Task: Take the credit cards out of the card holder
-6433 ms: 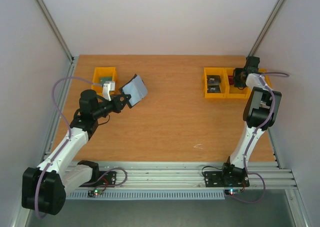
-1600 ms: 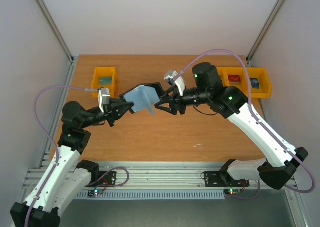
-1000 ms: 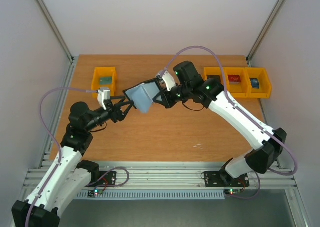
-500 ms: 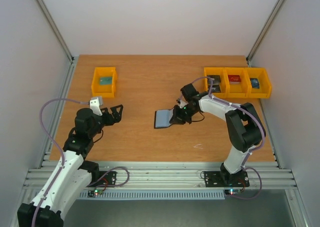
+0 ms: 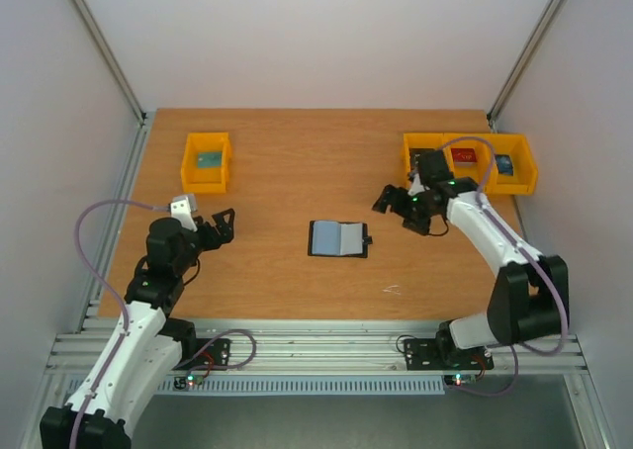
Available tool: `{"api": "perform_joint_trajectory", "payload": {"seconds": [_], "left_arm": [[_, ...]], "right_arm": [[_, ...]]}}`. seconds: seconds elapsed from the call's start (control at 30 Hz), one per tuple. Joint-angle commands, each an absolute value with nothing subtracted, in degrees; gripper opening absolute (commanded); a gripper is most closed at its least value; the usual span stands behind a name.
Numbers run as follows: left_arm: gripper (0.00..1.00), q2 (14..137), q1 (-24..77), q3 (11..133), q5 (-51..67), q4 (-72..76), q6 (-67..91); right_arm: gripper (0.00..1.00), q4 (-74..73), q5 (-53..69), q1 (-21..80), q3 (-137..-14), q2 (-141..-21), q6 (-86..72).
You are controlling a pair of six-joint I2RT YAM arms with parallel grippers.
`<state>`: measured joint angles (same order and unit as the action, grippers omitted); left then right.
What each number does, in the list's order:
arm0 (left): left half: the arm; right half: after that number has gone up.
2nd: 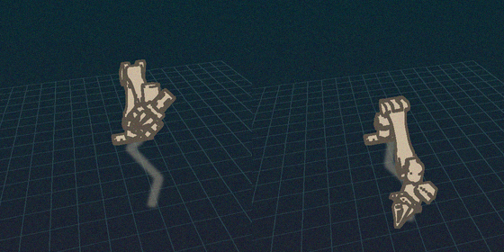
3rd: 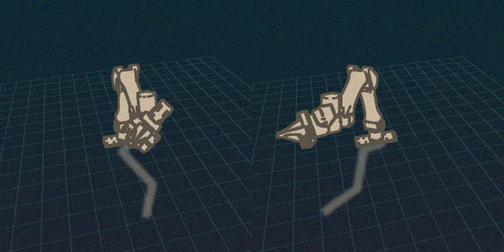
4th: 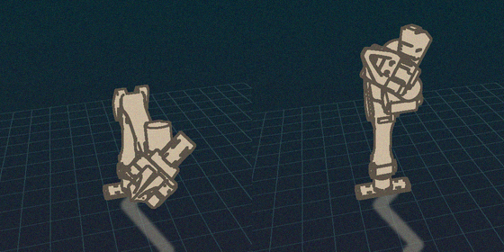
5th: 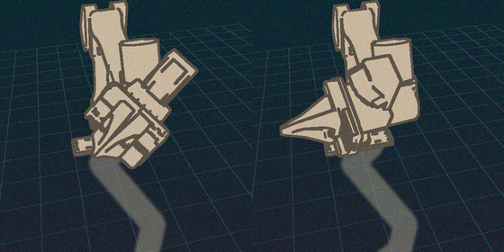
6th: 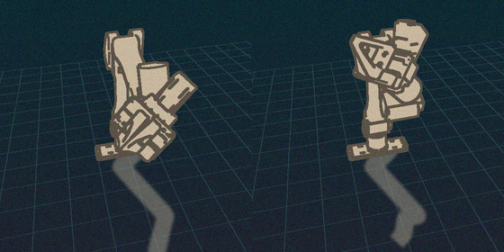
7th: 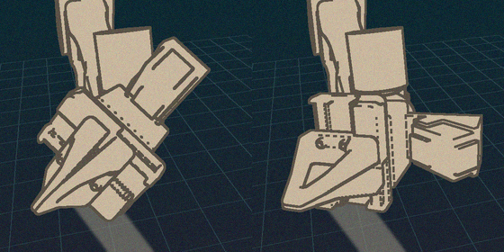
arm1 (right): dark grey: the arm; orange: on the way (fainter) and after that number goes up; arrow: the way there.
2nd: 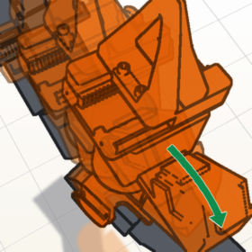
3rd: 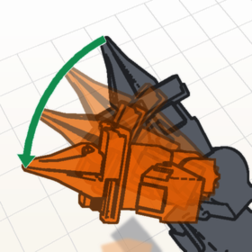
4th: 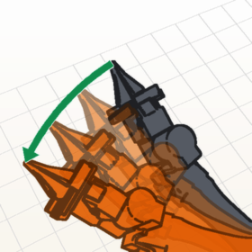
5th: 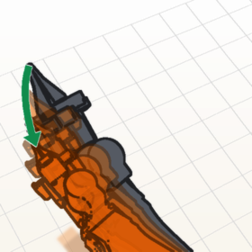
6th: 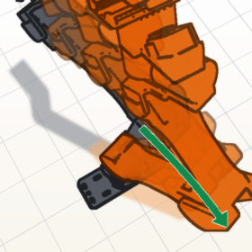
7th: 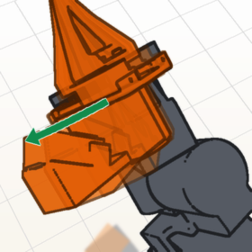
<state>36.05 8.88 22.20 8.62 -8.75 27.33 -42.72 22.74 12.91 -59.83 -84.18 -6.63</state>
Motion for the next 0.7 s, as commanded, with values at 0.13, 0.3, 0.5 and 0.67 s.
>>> {"api": "perform_joint_trajectory", "payload": {"seconds": [0.13, 0.3, 0.5, 0.67], "left_arm": [[0.99, 34.14, 5.94, 19.26, -2.59, -0.66, 13.88], [0.99, 33.86, 3.64, 18.50, -5.07, 2.89, 11.20], [0.99, 34.71, 2.54, 16.26, -4.30, 8.29, 6.62], [0.99, 36.62, 2.54, 12.74, -6.09, 13.35, 3.71]], "right_arm": [[0.99, -33.74, 7.02, 3.78, -55.10, -65.30, 6.91], [0.99, -19.63, 0.33, 0.82, -45.58, -56.77, 11.54], [0.98, 6.19, -4.87, -2.99, -29.99, -53.08, 15.47], [0.99, 25.63, -5.09, -3.52, -20.39, -57.63, 19.93]]}}
